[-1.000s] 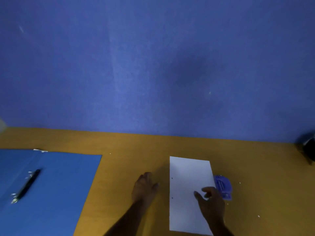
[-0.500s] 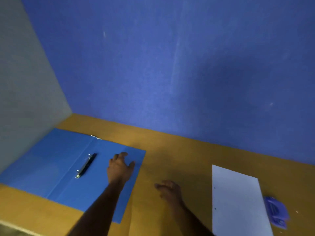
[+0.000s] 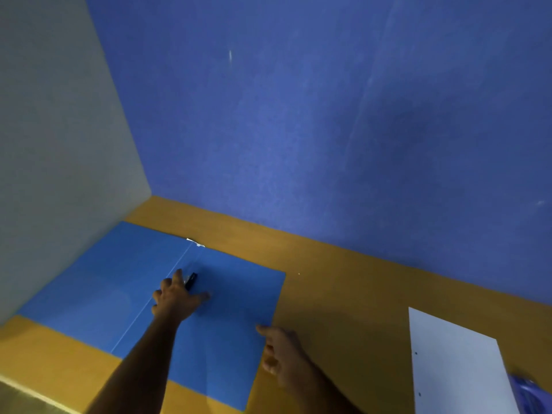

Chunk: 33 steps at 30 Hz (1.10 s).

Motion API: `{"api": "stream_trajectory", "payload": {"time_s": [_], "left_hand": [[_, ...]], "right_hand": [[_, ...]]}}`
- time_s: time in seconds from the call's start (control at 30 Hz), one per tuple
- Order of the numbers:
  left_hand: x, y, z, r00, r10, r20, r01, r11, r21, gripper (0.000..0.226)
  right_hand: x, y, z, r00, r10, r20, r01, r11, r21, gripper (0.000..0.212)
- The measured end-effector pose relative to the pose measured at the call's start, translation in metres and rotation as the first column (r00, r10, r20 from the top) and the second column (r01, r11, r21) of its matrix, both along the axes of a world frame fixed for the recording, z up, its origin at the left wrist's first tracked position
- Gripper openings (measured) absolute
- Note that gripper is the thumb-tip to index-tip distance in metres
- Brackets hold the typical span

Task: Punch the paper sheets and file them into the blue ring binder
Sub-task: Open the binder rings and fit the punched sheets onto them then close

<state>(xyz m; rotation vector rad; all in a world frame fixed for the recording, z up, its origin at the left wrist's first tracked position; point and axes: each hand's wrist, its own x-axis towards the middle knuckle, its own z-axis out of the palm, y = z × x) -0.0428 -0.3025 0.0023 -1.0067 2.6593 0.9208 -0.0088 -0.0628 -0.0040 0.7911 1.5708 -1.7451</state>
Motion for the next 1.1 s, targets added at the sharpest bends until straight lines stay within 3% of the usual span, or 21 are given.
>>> {"api": "stream_trajectory", "payload": {"time_s": [0.17, 0.27, 0.4, 0.53, 0.73, 1.1], "left_hand": [[-0.001, -0.009, -0.007, 0.999, -0.013, 0.051, 0.013, 1.0, 0.004, 0.103], [-0.002, -0.015, -0.009, 0.999, -0.007, 0.051, 0.006, 1.0, 0.008, 0.102], [-0.003, -0.018, -0.008, 1.0, 0.026, 0.014, -0.027, 0.997, 0.078, 0.097], [-0.003, -0.01, -0.007, 0.997, 0.076, -0.028, -0.068, 0.974, 0.217, 0.101], [-0.005, 0.022, -0.013, 0.995, 0.08, -0.053, -0.058, 0.939, 0.339, 0.098], [0.004, 0.134, 0.003, 0.987, 0.116, -0.112, -0.007, 0.72, 0.694, 0.095]], "right_hand": [[-0.007, -0.004, 0.0, 0.994, -0.016, 0.111, 0.017, 1.0, -0.016, 0.045], [-0.006, -0.008, 0.004, 0.995, 0.014, 0.098, -0.013, 1.0, -0.004, 0.038], [-0.004, -0.01, 0.002, 0.997, 0.028, -0.07, -0.026, 0.999, 0.041, 0.021], [-0.003, -0.004, 0.003, 0.955, 0.09, -0.284, -0.02, 0.97, 0.242, 0.021], [-0.005, 0.037, 0.019, 0.915, 0.108, -0.388, 0.034, 0.939, 0.341, 0.013], [0.006, 0.162, 0.05, 0.894, 0.113, -0.433, 0.094, 0.899, 0.428, 0.025]]}}
